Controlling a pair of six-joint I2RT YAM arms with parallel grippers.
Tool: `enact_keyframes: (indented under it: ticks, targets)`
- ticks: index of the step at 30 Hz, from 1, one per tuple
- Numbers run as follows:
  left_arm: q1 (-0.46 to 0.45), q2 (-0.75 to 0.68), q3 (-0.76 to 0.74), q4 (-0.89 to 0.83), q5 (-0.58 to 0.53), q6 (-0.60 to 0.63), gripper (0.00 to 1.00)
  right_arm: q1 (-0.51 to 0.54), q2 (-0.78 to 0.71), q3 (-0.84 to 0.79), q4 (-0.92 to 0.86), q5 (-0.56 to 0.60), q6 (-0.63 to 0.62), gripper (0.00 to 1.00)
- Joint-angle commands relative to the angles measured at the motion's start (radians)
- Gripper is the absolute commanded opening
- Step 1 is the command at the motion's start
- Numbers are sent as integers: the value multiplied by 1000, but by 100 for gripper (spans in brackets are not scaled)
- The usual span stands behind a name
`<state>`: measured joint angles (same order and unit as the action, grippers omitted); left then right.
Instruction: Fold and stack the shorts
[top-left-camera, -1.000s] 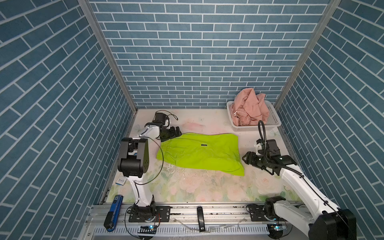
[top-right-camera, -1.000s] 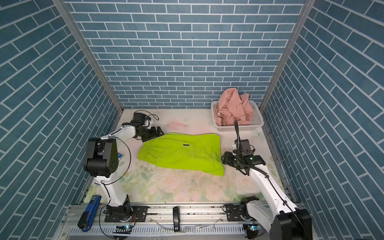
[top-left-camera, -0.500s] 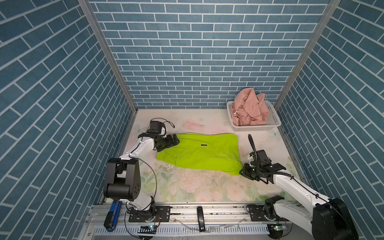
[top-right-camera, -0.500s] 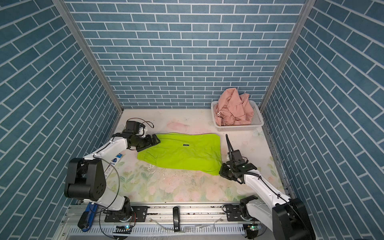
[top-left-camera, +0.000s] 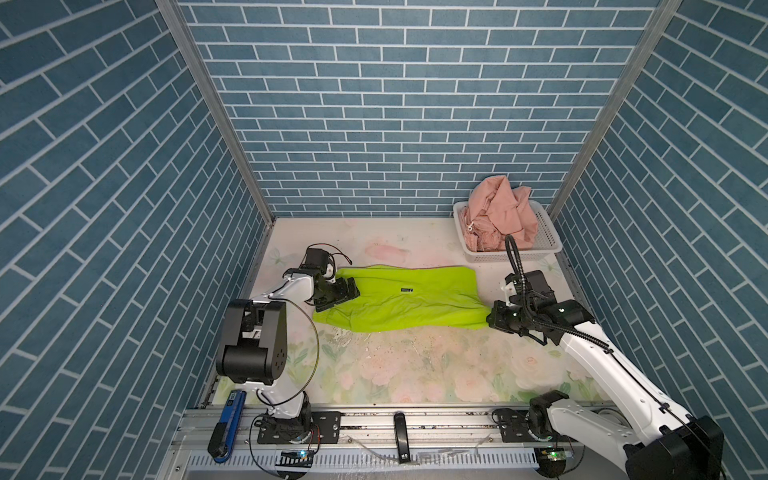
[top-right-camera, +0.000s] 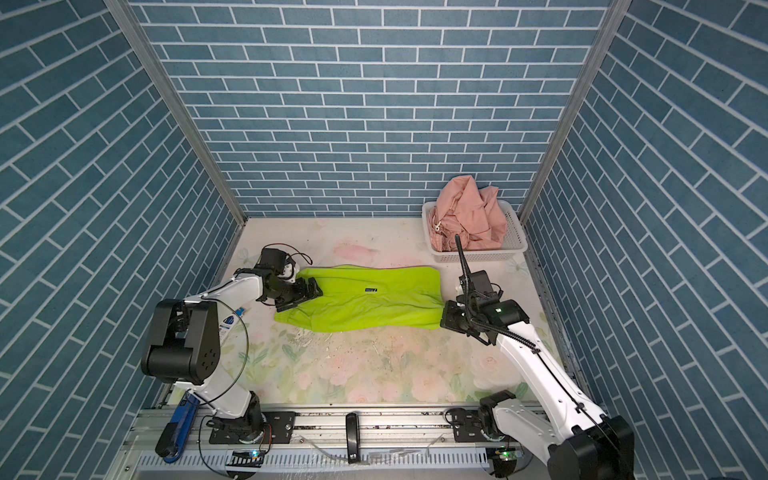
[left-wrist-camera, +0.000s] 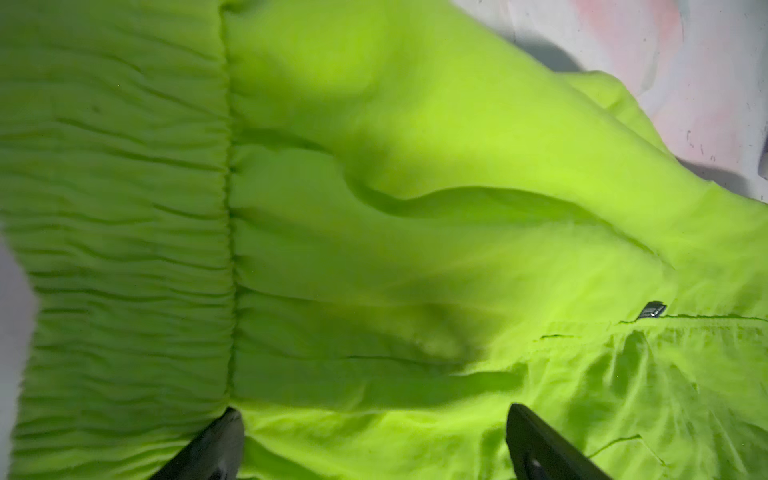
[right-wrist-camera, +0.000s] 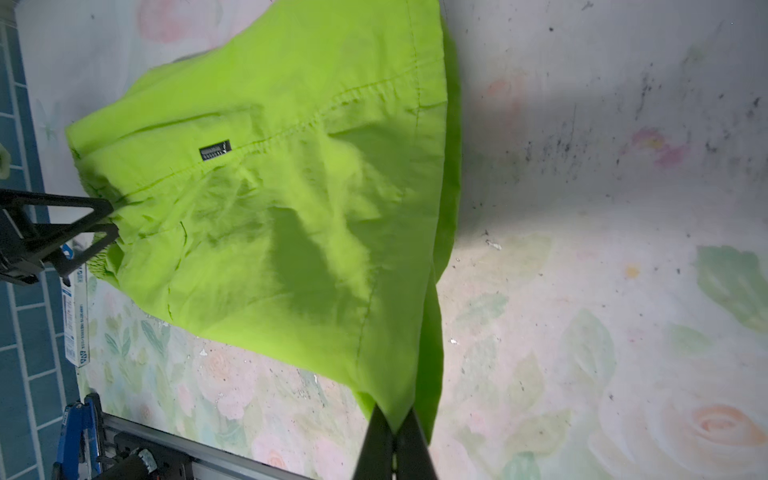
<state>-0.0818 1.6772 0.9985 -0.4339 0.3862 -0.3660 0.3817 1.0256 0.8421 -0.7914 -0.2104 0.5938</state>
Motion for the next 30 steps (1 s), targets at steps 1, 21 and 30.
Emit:
enact_keyframes:
  ticks: [1,21,30]
  targets:
    - [4,54,1,-23,-39,30,100,3,7,14,-132,48,-26,0]
    - [10,-186,169,-234,-104,34,100,341,326,140,239,156,-90,57]
    - [260,-459,260,-440,-64,84,100,660,815,493,441,154,-402,67]
